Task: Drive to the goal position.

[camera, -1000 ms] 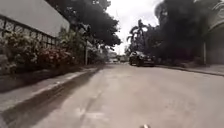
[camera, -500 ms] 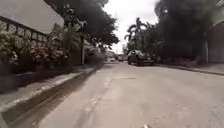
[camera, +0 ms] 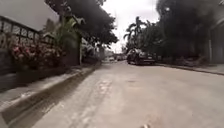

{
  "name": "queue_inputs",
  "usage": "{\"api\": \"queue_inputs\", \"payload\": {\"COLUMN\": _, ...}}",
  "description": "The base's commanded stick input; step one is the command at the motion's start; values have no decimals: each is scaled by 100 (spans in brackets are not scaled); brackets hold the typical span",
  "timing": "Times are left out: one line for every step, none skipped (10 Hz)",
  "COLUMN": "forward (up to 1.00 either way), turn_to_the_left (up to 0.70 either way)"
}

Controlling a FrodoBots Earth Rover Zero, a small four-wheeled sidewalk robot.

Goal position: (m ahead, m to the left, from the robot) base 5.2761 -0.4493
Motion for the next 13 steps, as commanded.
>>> {"api": "queue_inputs", "payload": {"forward": 100, "turn_to_the_left": -6}}
{"api": "queue_inputs", "payload": {"forward": 100, "turn_to_the_left": -6}}
{"api": "queue_inputs", "payload": {"forward": 100, "turn_to_the_left": -6}}
{"api": "queue_inputs", "payload": {"forward": 100, "turn_to_the_left": -6}}
{"api": "queue_inputs", "payload": {"forward": 100, "turn_to_the_left": -6}}
{"api": "queue_inputs", "payload": {"forward": 100, "turn_to_the_left": -6}}
{"api": "queue_inputs", "payload": {"forward": 100, "turn_to_the_left": -6}}
{"api": "queue_inputs", "payload": {"forward": 100, "turn_to_the_left": -6}}
{"api": "queue_inputs", "payload": {"forward": 100, "turn_to_the_left": -6}}
{"api": "queue_inputs", "payload": {"forward": 100, "turn_to_the_left": -6}}
{"api": "queue_inputs", "payload": {"forward": 100, "turn_to_the_left": -6}}
{"api": "queue_inputs", "payload": {"forward": 100, "turn_to_the_left": -6}}
{"api": "queue_inputs", "payload": {"forward": 100, "turn_to_the_left": -6}}
